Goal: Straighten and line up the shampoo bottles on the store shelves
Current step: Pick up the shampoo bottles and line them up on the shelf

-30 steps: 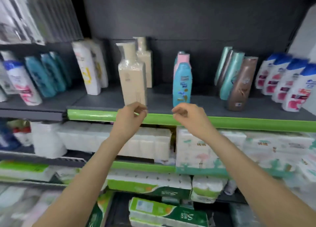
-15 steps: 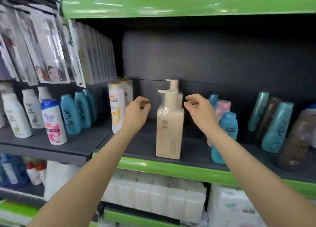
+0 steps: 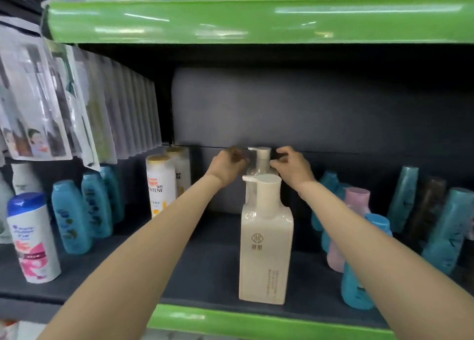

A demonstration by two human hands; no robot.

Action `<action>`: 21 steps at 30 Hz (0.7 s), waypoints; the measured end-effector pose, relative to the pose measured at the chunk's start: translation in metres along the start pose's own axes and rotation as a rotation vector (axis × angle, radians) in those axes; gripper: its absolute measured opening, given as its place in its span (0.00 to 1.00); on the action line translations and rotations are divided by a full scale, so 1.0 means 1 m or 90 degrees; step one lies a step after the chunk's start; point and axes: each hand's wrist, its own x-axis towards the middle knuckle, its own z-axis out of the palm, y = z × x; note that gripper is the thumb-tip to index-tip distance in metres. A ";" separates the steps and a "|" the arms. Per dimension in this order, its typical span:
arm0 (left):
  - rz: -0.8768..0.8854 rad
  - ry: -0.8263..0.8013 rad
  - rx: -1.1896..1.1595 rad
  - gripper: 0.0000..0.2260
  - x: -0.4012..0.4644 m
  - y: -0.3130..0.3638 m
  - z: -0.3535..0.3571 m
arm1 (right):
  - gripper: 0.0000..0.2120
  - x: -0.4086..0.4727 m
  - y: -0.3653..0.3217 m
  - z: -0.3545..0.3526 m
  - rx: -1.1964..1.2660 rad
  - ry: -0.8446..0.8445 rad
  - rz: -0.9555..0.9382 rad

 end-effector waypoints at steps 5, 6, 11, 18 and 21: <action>0.008 -0.081 -0.071 0.20 0.027 -0.010 0.009 | 0.23 0.030 0.002 0.011 -0.010 -0.049 0.000; 0.004 -0.094 -0.082 0.23 0.031 -0.013 0.011 | 0.23 0.034 0.002 0.013 0.007 -0.061 0.000; 0.020 -0.110 -0.144 0.28 0.037 -0.030 0.018 | 0.27 0.046 0.003 0.023 0.050 -0.075 0.010; 0.003 -0.154 -0.130 0.33 0.031 -0.042 0.017 | 0.10 0.045 0.005 0.021 0.126 -0.028 -0.020; 0.012 -0.164 -0.037 0.28 0.024 -0.046 0.017 | 0.10 0.037 -0.001 0.008 0.179 -0.045 -0.016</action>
